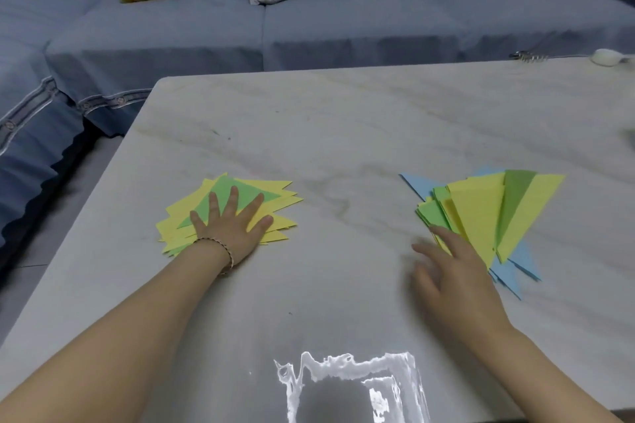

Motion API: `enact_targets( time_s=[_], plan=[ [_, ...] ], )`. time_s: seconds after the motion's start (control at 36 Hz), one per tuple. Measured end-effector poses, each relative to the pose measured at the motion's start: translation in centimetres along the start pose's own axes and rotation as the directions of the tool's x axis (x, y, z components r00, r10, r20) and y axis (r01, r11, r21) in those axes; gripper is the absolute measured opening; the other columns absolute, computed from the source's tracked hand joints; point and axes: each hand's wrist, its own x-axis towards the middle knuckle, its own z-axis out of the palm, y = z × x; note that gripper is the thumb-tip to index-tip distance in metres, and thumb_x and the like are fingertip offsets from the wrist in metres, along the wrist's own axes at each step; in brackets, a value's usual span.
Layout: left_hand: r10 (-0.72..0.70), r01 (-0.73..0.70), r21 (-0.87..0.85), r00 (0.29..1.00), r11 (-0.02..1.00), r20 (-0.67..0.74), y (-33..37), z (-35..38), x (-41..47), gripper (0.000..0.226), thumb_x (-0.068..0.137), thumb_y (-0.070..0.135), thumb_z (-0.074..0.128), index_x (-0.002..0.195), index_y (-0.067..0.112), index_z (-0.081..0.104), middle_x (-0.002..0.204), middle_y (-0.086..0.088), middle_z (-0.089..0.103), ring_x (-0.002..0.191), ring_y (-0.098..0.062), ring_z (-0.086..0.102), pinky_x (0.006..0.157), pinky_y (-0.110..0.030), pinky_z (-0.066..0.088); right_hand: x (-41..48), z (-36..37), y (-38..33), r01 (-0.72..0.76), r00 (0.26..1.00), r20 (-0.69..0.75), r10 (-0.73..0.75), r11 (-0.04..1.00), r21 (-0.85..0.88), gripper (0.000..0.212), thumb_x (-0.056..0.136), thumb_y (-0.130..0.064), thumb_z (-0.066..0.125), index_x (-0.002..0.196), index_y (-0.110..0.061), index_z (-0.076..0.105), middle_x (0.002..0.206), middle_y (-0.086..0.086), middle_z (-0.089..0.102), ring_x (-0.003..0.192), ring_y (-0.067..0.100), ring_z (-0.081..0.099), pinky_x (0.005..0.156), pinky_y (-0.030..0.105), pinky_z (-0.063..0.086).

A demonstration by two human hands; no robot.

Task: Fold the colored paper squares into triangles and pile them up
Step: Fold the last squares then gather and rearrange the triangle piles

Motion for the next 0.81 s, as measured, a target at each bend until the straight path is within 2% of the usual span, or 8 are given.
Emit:
enact_targets(
  time_s=[0.14,0.28,0.36,0.44,0.56,0.64,0.72,0.81],
  plan=[
    [0.015,-0.011,0.037,0.993,0.999,-0.119,2.9,-2.0,-1.2,0.054,0.092,0.058,0.013,0.143,0.039,0.019,0.156,-0.005,0.0,0.142,-0.032,-0.008,0.113,-0.053,0.001,1.6,-1.2,2.4,-0.121,0.992,-0.052,0.116,0.988,-0.098,0.032,0.073,-0.003,0.073,0.105,-0.007,0.07,0.133,0.034,0.042,0.122,0.049,0.041,0.099,0.055,0.035],
    [0.272,-0.291,-0.011,0.907,0.957,-0.322,6.2,-1.7,-4.5,0.056,0.094,0.052,0.021,0.143,0.026,0.028,0.156,-0.007,0.005,0.144,-0.022,0.001,0.115,-0.039,0.002,2.6,-0.8,4.0,-0.223,0.967,0.069,0.245,0.947,-0.231,0.042,0.086,-0.019,0.063,0.126,-0.007,0.057,0.14,0.035,0.031,0.131,0.049,0.027,0.107,0.049,0.026],
    [0.328,-0.422,-0.145,0.842,0.895,-0.428,7.2,-1.0,-6.8,0.068,0.082,0.054,0.021,0.128,0.015,0.052,0.147,-0.013,0.031,0.137,-0.029,0.027,0.112,-0.039,0.019,2.9,-0.6,4.0,-0.221,0.955,0.132,0.267,0.932,-0.287,0.049,0.092,-0.022,0.051,0.133,0.003,0.043,0.145,0.024,0.032,0.135,0.038,0.027,0.108,0.042,0.024],
    [0.287,-0.413,-0.355,0.889,0.839,-0.356,7.9,-0.4,-8.7,0.039,0.093,0.035,0.043,0.124,0.015,0.054,0.141,-0.004,0.039,0.133,-0.02,0.031,0.108,-0.023,0.02,2.5,-0.5,3.2,-0.185,0.969,0.11,0.221,0.945,-0.269,0.049,0.091,-0.016,0.053,0.13,0.012,0.043,0.141,0.027,0.037,0.131,0.04,0.035,0.108,0.044,0.027],
    [0.147,-0.172,-0.853,0.983,0.493,-0.112,10.2,-0.4,-10.5,0.018,0.087,0.022,0.06,0.104,0.017,0.06,0.1,0.0,0.062,0.092,-0.014,0.061,0.086,-0.029,0.05,0.8,0.0,-0.4,-0.057,0.997,0.043,0.065,0.983,-0.174,0.043,0.083,-0.008,0.06,0.119,0.014,0.053,0.126,0.03,0.052,0.114,0.047,0.052,0.093,0.054,0.041],
    [0.185,-0.029,-0.962,0.982,0.273,0.023,12.3,-0.7,-10.9,0.028,0.081,0.028,0.068,0.104,0.016,0.058,0.096,-0.005,0.061,0.077,-0.011,0.06,0.071,-0.027,0.053,-0.6,0.9,-3.4,0.122,0.988,0.11,-0.106,0.982,-0.144,0.049,0.08,-0.023,0.041,0.113,0.007,0.06,0.117,0.024,0.061,0.101,0.041,0.062,0.08,0.048,0.051],
    [0.183,-0.043,-0.953,0.983,0.301,0.014,13.3,-0.5,-10.6,0.018,0.078,0.029,0.071,0.088,0.021,0.058,0.074,0.003,0.051,0.065,-0.006,0.052,0.073,-0.031,0.053,-1.8,1.4,-5.8,0.24,0.94,0.232,-0.251,0.968,0.079,0.05,0.079,-0.019,0.038,0.122,-0.001,0.056,0.118,0.015,0.061,0.105,0.031,0.06,0.093,0.031,0.045],
    [0.09,-0.096,-0.886,0.994,0.454,-0.061,12.9,-0.1,-9.2,0.023,0.082,0.016,0.064,0.064,0.017,0.049,0.059,0.003,0.046,0.054,-0.009,0.047,0.05,-0.017,0.039,-2.4,1.5,-6.3,0.267,0.886,0.33,-0.325,0.941,0.209,0.047,0.08,-0.022,0.039,0.123,-0.009,0.054,0.123,0.011,0.057,0.104,0.022,0.055,0.091,0.019,0.035]
  ],
)
